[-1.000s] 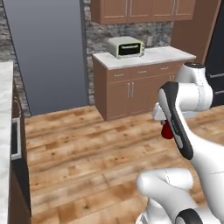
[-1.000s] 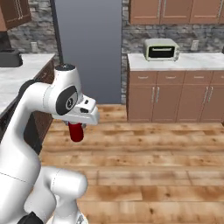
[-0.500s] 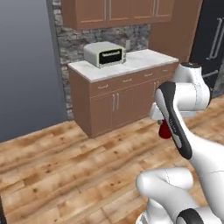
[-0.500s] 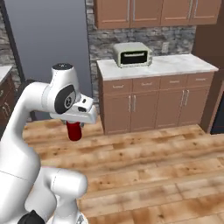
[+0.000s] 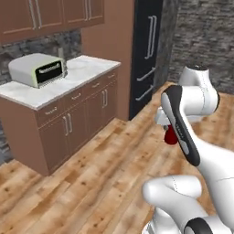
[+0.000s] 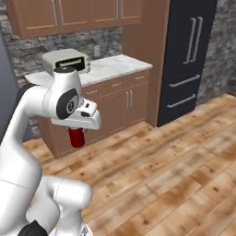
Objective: Four empty soda cans are scattered around the kitchen. Gather all the cans and cluster them next to the stove for recycling.
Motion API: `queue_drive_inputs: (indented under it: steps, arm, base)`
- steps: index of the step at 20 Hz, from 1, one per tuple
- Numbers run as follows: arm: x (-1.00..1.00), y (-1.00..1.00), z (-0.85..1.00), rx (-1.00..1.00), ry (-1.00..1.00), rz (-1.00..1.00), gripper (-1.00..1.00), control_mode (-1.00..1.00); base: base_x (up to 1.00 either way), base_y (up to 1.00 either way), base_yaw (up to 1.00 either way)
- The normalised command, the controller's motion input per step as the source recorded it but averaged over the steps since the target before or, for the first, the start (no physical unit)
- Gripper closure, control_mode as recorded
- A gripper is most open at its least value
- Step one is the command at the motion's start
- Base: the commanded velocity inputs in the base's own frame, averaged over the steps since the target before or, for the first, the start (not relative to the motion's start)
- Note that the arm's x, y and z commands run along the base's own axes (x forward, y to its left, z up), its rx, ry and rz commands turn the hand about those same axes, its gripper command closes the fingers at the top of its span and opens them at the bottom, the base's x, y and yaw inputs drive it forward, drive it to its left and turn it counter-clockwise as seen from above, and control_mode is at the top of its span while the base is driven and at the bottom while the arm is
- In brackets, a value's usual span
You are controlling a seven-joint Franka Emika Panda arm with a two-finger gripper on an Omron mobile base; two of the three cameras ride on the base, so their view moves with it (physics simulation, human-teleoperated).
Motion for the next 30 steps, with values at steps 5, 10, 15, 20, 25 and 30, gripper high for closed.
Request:
queue_drive_inputs:
  steps: [5,10,15,20,25,30]
  arm:
    - [0.0,0.0,0.0,0.0,0.0,0.0,1.0,1.0]
    - [0.0,0.0,0.0,0.0,0.0,0.0,1.0,1.0]
    - [0.0,0.0,0.0,0.0,0.0,0.0,1.0,1.0]
    - [0.0,0.0,0.0,0.0,0.0,0.0,1.0,1.0]
    - [0.0,0.0,0.0,0.0,0.0,0.0,1.0,1.0]
    - [0.0,0.0,0.0,0.0,0.0,0.0,1.0,1.0]
  base:
    - [0.83,0.38,-0.67]
    - [0.81,0.43,-0.67]
    - [0.81,0.46,-0.66]
    - [0.84,0.49,-0.65]
    - [0.95,0.65,-0.6]
    - [0.99,0.72,-0.58]
